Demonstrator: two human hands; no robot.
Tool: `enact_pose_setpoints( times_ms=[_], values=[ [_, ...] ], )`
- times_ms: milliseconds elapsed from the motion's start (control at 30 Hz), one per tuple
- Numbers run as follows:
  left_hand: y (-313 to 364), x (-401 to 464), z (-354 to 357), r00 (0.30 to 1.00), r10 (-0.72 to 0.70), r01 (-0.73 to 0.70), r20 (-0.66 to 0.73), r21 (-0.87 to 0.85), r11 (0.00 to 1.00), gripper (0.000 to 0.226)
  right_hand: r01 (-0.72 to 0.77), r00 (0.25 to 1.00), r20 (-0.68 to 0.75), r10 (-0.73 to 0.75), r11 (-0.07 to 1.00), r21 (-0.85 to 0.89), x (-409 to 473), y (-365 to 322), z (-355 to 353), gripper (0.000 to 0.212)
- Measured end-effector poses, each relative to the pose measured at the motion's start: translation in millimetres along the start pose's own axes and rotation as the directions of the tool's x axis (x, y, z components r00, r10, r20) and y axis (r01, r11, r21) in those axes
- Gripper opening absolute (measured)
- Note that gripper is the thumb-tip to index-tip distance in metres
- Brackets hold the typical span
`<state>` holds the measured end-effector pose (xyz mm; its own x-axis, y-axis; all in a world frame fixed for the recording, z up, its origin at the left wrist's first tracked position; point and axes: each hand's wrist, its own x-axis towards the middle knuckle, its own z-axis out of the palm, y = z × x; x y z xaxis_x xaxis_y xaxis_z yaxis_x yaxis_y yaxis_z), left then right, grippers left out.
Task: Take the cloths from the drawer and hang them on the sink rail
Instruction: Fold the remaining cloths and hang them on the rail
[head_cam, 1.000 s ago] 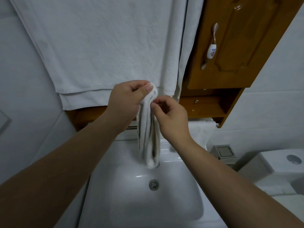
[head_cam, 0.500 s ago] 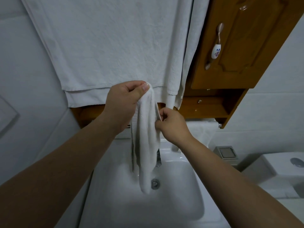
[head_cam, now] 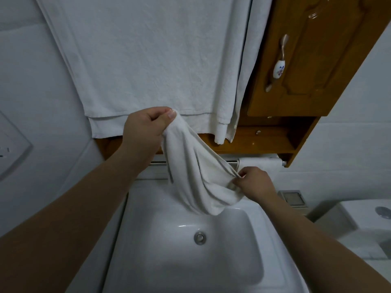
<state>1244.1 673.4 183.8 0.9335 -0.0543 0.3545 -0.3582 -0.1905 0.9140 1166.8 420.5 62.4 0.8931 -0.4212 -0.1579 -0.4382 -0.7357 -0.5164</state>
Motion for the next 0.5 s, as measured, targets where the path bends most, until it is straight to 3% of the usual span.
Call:
enact_pose_setpoints(
  times_ms=[67,133,233,300,400,500],
  values=[
    [2.2,-3.5,2.8,1.000,0.016,-0.017,0.023,0.036,0.999,0.009,0.021,0.999,-0.042,-0.023,0.998,-0.054,-4.0,-3.5,-7.1,0.017],
    [6.2,-8.4,8.2,0.996,0.049,-0.058,0.077,0.114,0.992,0.007,0.143,0.981,-0.147,-0.129,0.986,0.089,-12.8,-19.7,-17.8,0.018],
    [12.3,-15.1,19.3,0.987,0.082,-0.105,0.141,0.166,0.980,0.009,0.376,0.926,-0.213,-0.311,0.792,0.481,-36.8,-61.8,-42.0,0.026],
    [15.7,-18.7,26.2,0.984,0.077,-0.096,0.162,0.116,0.989,0.007,0.444,0.884,-0.175,-0.433,0.665,0.601,-47.1,-84.2,-54.2,0.039],
    [17.8,-25.8,31.7,0.970,0.044,-0.053,0.240,0.032,0.998,0.009,0.468,0.830,-0.111,-0.546,0.575,0.672,-48.0,-101.4,-64.3,0.047],
    [13.8,-30.5,31.6,0.961,0.046,-0.053,0.273,0.017,0.998,0.010,0.510,0.817,-0.095,-0.569,0.636,0.579,-45.5,-107.0,-71.2,0.043]
  ],
)
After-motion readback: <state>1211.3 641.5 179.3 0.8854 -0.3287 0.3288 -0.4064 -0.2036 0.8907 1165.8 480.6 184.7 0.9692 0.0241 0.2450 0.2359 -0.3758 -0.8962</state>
